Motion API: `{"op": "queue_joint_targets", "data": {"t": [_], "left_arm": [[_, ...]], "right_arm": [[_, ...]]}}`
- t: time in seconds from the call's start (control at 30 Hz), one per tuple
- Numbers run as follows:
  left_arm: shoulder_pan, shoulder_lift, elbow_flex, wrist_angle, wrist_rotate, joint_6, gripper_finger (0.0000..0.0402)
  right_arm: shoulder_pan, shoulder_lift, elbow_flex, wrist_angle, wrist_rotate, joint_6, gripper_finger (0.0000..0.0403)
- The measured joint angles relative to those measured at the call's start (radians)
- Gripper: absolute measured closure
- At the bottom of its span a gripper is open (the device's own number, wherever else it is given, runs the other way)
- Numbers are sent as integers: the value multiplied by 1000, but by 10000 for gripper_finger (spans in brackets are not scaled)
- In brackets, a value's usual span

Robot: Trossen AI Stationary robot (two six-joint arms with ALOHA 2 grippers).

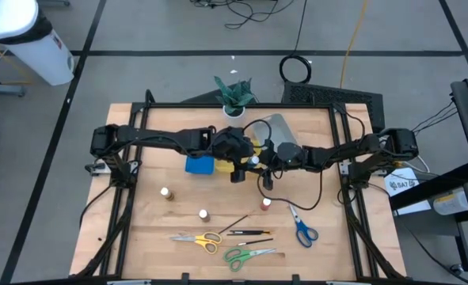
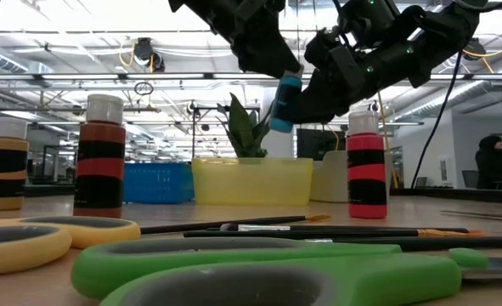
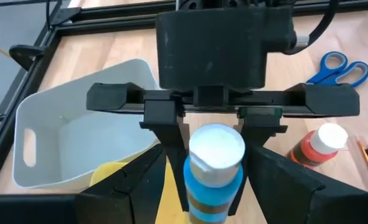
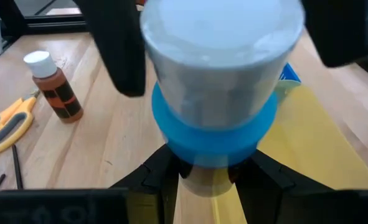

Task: Pick & Place Paint Supplies
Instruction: Put the blue paint bottle into the blue bin

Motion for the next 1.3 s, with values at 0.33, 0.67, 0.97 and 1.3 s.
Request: {"op": "queue_joint_targets", "data": {"t": [0.33,0.67,0.97,1.3], "left_arm": [[-7,0,0,9,-1,-19,185],[-8,0,0,7,47,-23,280],[-9,25,-1,36,49,-54,177],[-8,28,-1,62,24,-41,173]], "right_arm": [[0,0,0,-5,-1,0,280],[1,0,0,-7,-5,-2,280],[5,0,0,2,0,-15,280],[5,0,0,-6,0,-15,280]]}}
